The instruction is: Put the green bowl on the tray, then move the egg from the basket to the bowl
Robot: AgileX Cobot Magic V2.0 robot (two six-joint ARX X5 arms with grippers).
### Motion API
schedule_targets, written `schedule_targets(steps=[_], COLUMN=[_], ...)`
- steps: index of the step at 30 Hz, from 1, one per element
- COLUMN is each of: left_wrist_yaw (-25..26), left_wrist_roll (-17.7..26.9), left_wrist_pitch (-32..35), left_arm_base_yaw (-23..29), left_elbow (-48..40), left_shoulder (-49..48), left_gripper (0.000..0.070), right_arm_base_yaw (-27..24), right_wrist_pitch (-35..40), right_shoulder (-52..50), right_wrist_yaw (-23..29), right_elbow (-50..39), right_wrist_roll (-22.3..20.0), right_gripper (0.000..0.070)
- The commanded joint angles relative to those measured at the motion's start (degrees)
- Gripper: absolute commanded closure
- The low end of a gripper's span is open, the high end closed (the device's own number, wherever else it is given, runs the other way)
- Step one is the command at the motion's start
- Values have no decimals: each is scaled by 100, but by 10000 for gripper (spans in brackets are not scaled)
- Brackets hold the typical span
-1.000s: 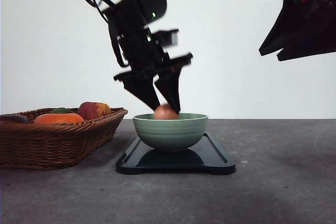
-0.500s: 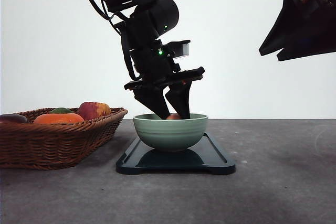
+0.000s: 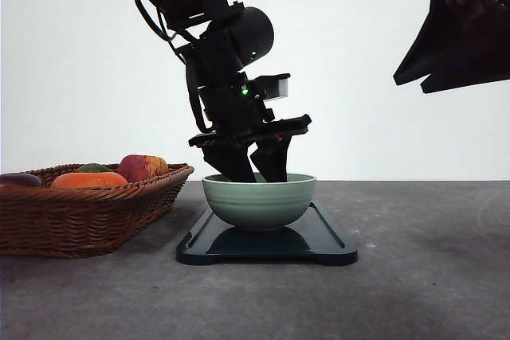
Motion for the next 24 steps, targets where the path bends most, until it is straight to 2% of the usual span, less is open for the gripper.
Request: schedule_targets(steps=[1,3,7,15,19,24], left_wrist_yaw=[-22,-22,-22,110,496,549], left_wrist_roll=[18,-22,-20,-45,-276,-285], left_wrist_pitch=[-62,-107,-415,-1997,-2012,-1908], left_arm_base_yaw=[-46,-46,-44,10,37,51], left_elbow=[117,154,358,1513,1540,1372], left_shoulder=[164,128,23,-147,-457,-855], left_gripper=[331,253,256,257,255,255], right_arm_base_yaw=[33,33,33,33,33,33], right_wrist_pitch=[40,37,27,-185,-241,-244], right_shoulder=[24,24,24,22,22,24], right_wrist_yaw=[0,-3,-3,-2,0,0], right_elbow=[26,26,26,26,26,26], right_wrist_roll=[-17,-17,-17,-20,-22,-22], right_gripper=[450,450,450,450,450,450])
